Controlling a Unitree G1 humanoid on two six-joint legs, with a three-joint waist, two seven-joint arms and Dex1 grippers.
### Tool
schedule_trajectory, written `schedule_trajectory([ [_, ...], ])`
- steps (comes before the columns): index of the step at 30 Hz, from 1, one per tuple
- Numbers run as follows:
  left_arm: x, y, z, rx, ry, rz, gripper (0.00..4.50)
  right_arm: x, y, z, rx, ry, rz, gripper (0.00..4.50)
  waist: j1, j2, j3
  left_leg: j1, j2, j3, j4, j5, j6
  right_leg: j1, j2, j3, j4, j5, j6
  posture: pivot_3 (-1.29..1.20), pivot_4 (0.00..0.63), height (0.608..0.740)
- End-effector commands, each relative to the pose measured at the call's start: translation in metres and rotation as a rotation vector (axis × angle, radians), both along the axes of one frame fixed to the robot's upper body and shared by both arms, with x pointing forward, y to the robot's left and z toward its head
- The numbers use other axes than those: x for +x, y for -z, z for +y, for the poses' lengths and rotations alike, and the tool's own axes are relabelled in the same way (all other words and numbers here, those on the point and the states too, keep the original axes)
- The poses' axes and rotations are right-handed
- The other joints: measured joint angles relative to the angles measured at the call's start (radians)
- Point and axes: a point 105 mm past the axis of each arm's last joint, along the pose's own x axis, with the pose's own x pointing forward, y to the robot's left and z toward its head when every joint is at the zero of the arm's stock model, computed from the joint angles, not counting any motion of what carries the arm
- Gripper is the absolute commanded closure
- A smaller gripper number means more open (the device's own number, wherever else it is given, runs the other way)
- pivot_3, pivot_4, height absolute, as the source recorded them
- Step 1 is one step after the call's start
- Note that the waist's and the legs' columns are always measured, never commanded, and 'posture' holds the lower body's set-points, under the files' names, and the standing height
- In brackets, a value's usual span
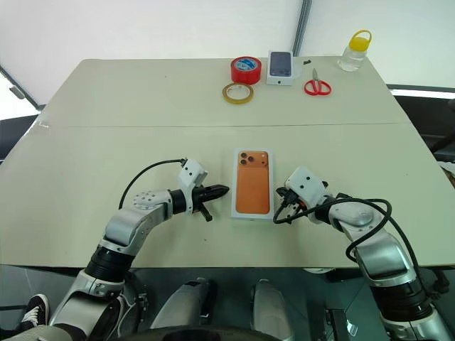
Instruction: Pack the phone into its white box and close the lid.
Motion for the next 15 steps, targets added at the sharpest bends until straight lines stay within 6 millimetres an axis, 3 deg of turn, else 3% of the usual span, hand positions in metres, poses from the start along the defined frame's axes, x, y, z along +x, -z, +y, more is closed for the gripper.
schedule_trajectory([
  [1,0.008,-0.014,-0.009,-0.044,-0.02,-0.044,4.5,0.0,-0.018,0.013,0.025,-0.051,-0.062,4.47,0.0,0.0,0.0,0.0,0.0,0.0,0.0,0.0,0.0,0.0,0.0,0.0,0.0,0.0,0.0,0.0,0.15,0.74],
  [8,0.012,-0.02,-0.023,-0.081,-0.019,-0.06,4.5,0.006,-0.025,0.02,0.07,-0.048,-0.071,4.47,-0.003,-0.001,0.0,0.0,0.0,0.0,0.0,0.0,0.0,0.0,0.0,0.0,0.0,0.0,0.0,0.0,0.15,0.74],
  [15,0.013,-0.026,-0.022,-0.103,-0.026,-0.066,4.5,0.011,-0.029,0.02,0.086,-0.032,-0.08,4.47,-0.003,0.0,0.0,0.0,0.0,0.0,0.0,0.0,0.0,0.0,0.0,0.0,0.0,0.0,0.0,0.0,0.15,0.74],
])
